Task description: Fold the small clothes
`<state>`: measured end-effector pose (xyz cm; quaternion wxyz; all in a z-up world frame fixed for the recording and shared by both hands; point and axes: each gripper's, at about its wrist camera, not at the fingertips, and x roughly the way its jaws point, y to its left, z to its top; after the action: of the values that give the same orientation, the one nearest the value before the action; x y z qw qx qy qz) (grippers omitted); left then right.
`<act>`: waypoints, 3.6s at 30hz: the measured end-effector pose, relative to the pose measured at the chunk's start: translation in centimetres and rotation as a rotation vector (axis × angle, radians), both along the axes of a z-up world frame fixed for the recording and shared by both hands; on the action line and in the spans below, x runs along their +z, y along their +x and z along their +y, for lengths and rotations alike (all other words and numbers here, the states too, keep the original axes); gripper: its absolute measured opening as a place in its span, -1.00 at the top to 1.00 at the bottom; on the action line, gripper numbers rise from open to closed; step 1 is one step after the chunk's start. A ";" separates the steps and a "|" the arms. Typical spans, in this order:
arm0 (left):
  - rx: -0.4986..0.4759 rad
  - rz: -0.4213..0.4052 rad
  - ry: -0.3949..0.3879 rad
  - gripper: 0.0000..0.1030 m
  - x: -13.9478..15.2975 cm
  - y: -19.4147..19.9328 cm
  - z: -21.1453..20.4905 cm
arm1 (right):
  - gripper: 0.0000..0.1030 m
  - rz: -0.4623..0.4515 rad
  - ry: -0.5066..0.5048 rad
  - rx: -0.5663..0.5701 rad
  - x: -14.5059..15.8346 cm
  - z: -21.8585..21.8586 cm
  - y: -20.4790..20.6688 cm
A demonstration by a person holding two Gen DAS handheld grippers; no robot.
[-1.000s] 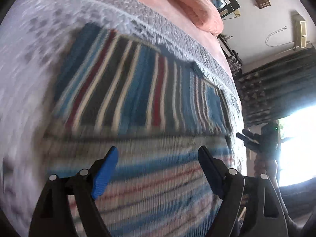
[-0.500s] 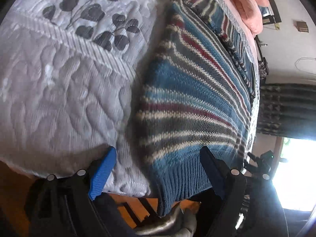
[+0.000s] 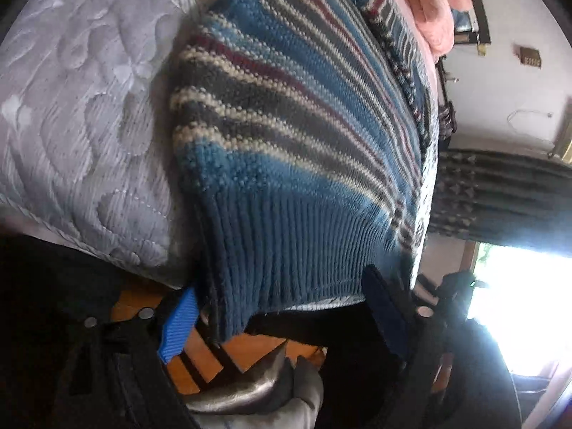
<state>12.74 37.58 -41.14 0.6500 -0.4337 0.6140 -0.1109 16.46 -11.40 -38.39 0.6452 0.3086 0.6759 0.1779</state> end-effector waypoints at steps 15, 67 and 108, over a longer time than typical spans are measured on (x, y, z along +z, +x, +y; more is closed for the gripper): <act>0.083 -0.161 -0.106 0.85 6.1 -1.8 1.0 | 0.88 -0.089 0.134 -0.057 4.2 -3.8 -2.4; 0.054 -0.183 0.007 -0.14 5.6 29.7 5.5 | 0.05 -0.128 0.152 -0.010 2.1 -0.1 30.3; -0.284 -0.565 0.373 0.85 13.9 30.5 1.0 | 0.85 -0.586 -0.174 0.310 10.4 2.2 29.0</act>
<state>43.20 38.58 -27.20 0.8401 -0.1702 0.4739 -0.2017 45.46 -9.16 -27.95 0.8011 0.0821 0.5134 0.2965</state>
